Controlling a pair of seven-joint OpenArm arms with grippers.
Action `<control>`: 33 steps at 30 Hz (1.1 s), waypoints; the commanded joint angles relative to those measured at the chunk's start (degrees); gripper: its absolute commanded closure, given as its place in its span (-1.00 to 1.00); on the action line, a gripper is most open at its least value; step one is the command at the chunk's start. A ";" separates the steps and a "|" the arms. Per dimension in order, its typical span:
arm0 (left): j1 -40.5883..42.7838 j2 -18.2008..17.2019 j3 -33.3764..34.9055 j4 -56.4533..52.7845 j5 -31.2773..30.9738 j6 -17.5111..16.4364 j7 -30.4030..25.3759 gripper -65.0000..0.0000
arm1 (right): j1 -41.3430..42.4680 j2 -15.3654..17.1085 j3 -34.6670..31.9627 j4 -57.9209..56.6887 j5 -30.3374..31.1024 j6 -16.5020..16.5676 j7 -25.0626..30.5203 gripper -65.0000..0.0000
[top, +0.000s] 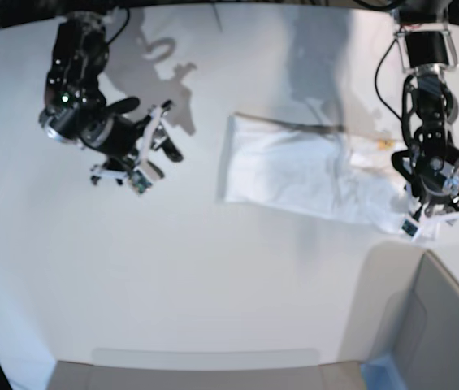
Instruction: Layout the t-shirt on the table in an organized manner, then fold the t-shirt properly
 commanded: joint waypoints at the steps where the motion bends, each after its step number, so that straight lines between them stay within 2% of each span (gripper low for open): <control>1: -0.50 -0.78 -0.37 0.77 0.76 0.23 -1.26 0.16 | 1.57 -0.20 -2.19 1.08 1.42 0.78 1.33 0.17; 7: 2.22 -0.78 0.25 0.42 0.50 0.23 -7.85 0.16 | 6.49 -1.16 -14.76 -4.28 1.42 0.78 1.59 0.17; 10: 1.78 0.45 0.25 -2.13 0.41 0.23 -10.75 0.16 | 10.10 -3.36 -15.64 -11.75 1.42 0.78 1.68 0.17; 13: 1.17 0.80 0.25 -9.43 0.41 0.23 -14.09 0.16 | 13.79 -5.38 -15.73 -20.46 1.42 0.78 1.68 0.17; 17: -3.31 0.80 -0.28 -22.97 0.76 0.23 -20.42 0.16 | 15.63 -5.65 -15.73 -27.93 1.42 0.78 3.70 0.17; 20: -8.50 0.54 -1.51 -31.50 0.76 0.23 -20.95 0.16 | 13.96 -4.33 -15.82 -28.98 1.16 0.78 5.37 0.17; 22: -11.05 0.54 -5.46 -34.66 0.76 0.23 -20.95 0.16 | 13.08 -3.45 -15.82 -28.81 -0.07 0.78 5.19 0.17; 26: -12.46 0.45 -11.18 -34.92 0.76 0.23 -20.95 0.16 | 11.06 -2.83 -15.55 -28.81 -3.59 0.78 5.19 0.17; 30: -12.46 0.45 -11.44 -34.75 0.76 0.23 -20.95 0.16 | 9.74 -1.78 -15.38 -28.02 -4.29 0.78 5.19 0.17; 33: -12.37 0.45 -11.71 -34.75 0.76 0.23 -20.86 0.15 | 7.90 -1.69 -15.29 -21.95 -4.20 0.78 4.84 0.17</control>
